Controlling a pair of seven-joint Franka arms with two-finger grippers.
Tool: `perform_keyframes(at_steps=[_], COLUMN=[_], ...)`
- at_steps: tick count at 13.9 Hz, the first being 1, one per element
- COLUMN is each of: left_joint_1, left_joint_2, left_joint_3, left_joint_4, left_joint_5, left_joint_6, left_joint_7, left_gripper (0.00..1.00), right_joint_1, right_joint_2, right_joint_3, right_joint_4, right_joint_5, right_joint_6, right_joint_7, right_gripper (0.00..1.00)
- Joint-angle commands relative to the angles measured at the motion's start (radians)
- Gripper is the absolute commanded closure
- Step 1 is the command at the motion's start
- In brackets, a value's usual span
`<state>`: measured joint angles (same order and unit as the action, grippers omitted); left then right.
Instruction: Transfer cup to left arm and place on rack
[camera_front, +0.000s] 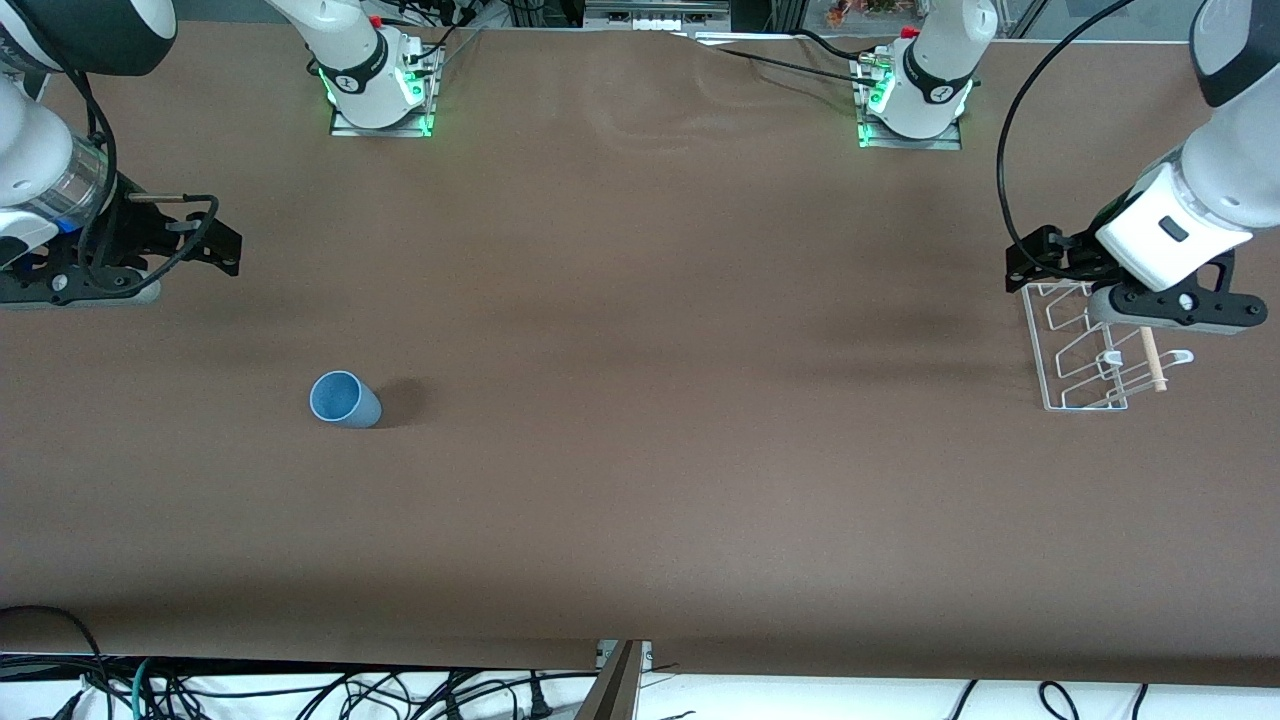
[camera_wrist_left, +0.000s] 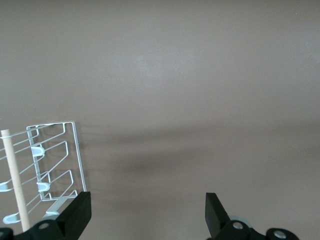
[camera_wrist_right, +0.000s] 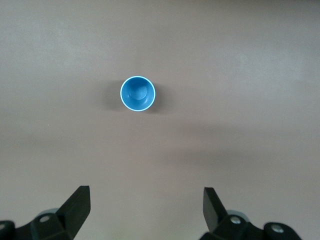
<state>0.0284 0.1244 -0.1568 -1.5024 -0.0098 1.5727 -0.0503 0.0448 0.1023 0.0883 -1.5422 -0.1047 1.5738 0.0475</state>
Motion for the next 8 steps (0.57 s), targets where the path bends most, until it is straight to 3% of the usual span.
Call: perform_keyframes(at_steps=[1, 8], left_joint_1=[0.017, 0.034], left_joint_2=[0.008, 0.011], left_joint_3=[-0.006, -0.006], left_joint_4=[0.033, 0.036], left_joint_5=[0.011, 0.019], left_joint_6=[-0.026, -0.088], left_joint_7=[0.0, 0.0], left_gripper=[0.0, 0.0], right_joint_1=[-0.005, -0.005], right_joint_2=[0.02, 0.028], right_joint_3=[0.002, 0.002], right_joint_4=[0.044, 0.053], right_joint_5=[0.005, 0.008], right_joint_6=[-0.028, -0.024], right_joint_7=[-0.006, -0.009], right_gripper=[0.0, 0.0])
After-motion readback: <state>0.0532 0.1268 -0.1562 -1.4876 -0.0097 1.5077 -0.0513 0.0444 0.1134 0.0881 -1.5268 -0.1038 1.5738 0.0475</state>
